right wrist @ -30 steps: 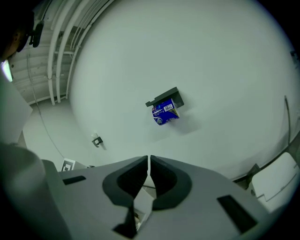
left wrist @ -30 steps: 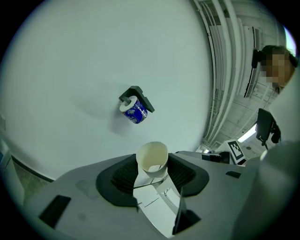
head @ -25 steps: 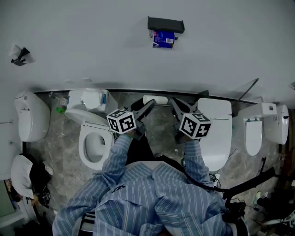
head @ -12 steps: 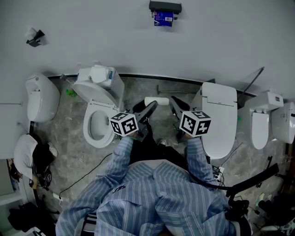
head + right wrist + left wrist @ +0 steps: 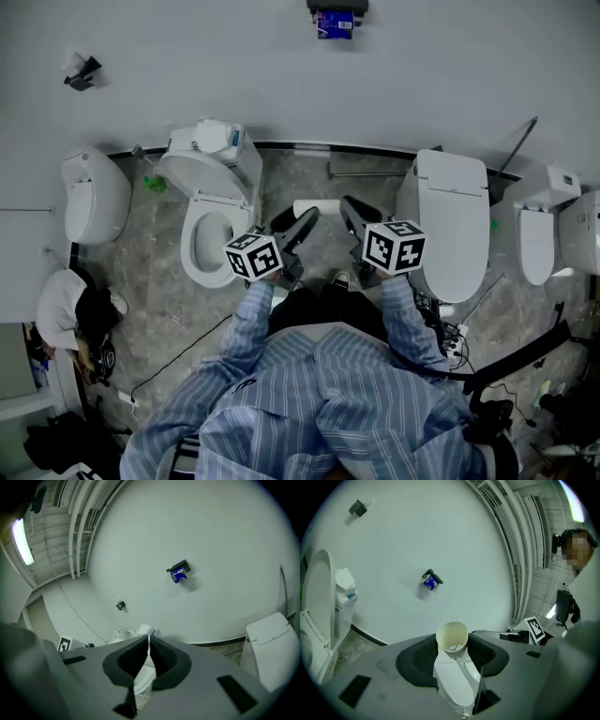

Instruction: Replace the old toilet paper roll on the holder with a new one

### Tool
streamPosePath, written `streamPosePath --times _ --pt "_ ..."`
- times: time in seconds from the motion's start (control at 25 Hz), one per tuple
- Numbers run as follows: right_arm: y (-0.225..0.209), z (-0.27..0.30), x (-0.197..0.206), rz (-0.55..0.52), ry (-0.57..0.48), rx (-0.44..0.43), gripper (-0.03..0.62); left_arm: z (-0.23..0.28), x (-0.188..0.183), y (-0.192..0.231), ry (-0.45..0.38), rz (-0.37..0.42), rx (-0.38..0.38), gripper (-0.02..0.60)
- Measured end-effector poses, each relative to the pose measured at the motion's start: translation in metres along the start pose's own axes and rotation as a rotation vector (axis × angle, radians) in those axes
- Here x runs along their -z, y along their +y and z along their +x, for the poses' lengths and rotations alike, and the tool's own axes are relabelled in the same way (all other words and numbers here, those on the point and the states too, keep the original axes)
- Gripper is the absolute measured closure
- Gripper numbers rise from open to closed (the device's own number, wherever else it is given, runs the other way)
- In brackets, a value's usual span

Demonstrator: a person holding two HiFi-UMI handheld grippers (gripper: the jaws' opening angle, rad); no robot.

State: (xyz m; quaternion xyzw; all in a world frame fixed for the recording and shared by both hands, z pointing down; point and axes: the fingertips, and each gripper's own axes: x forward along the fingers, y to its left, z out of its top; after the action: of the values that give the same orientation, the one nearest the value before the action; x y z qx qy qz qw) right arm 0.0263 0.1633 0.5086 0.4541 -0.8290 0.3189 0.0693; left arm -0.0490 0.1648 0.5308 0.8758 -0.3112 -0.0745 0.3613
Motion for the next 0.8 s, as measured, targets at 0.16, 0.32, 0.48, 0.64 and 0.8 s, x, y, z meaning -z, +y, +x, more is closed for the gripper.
streamPosePath --times 0.16,0.32,0.48,0.64,0.8 --pt "0.02 -0.003 0.016 0.024 -0.002 0.019 0.572 -0.021 0.006 -0.004 0.024 0.005 0.025 0.385" --pt "0.041 -0.003 0.034 0.06 -0.016 0.042 0.574 -0.046 0.008 -0.006 0.051 0.019 0.047 0.385" --pt "0.058 -0.003 0.056 0.1 -0.017 0.072 0.58 -0.074 0.016 -0.007 0.086 0.048 0.065 0.385" --pt "0.071 -0.004 0.066 0.119 -0.034 0.091 0.585 -0.095 0.021 -0.001 0.099 0.048 0.073 0.385" --pt "0.078 -0.007 0.074 0.114 -0.043 0.104 0.586 -0.106 0.025 0.002 0.096 0.044 0.08 0.385"
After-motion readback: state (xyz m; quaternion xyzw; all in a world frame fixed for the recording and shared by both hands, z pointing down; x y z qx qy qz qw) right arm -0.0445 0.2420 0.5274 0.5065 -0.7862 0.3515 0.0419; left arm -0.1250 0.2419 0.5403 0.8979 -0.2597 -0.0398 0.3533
